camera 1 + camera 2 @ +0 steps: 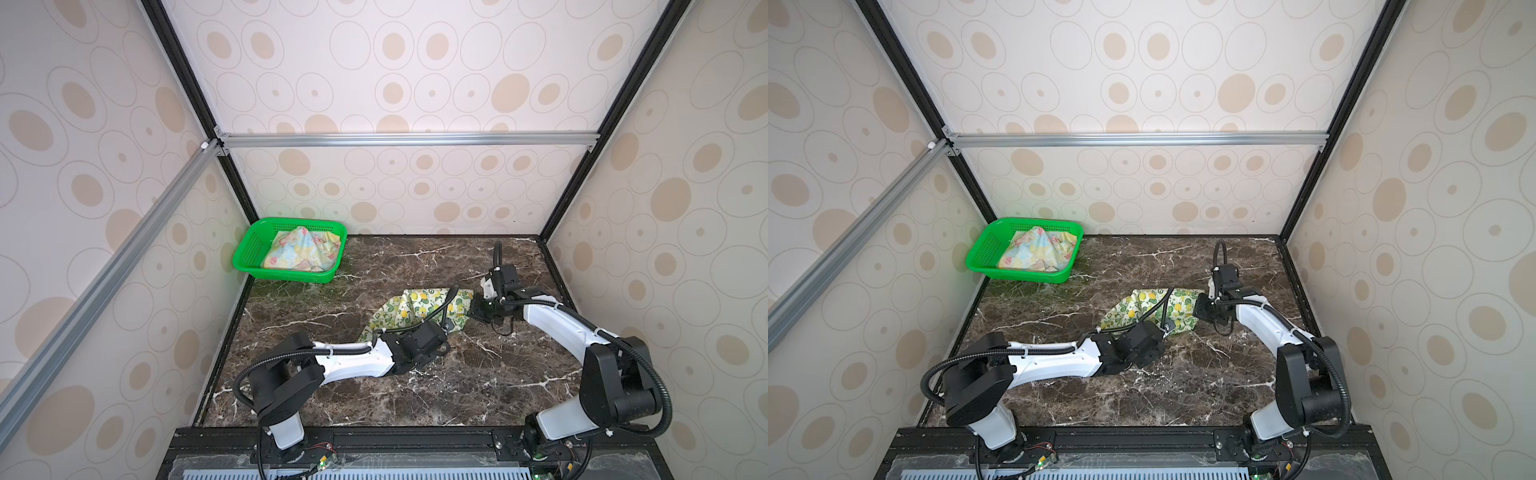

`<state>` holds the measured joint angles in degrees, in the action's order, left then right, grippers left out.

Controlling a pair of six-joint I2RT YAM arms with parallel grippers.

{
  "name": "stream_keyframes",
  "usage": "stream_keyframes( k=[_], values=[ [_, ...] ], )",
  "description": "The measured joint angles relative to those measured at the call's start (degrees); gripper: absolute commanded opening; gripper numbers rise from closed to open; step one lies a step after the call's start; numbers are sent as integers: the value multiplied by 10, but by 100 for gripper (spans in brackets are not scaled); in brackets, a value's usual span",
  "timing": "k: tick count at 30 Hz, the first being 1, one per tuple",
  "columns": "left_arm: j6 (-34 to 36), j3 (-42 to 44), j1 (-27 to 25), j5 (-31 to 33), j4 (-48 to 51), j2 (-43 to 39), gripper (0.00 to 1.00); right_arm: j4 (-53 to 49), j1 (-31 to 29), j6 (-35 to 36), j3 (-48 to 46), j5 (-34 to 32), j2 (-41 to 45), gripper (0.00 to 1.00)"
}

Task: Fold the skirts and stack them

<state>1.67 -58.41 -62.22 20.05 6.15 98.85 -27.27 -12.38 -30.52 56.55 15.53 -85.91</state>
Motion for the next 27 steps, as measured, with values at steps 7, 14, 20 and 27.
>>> stream_keyframes(
  k=[7,14,20,27],
  values=[
    [37,-2,0,24,-15,40,58,10,2,-3,0,18,1,0],
    [57,-2,3,59,-38,68,27,13,2,-7,0,31,1,0],
    [61,-2,10,87,-51,79,0,14,2,-8,0,38,2,0],
    [52,-29,34,83,-35,50,0,10,6,-7,2,37,14,0]
  ],
)
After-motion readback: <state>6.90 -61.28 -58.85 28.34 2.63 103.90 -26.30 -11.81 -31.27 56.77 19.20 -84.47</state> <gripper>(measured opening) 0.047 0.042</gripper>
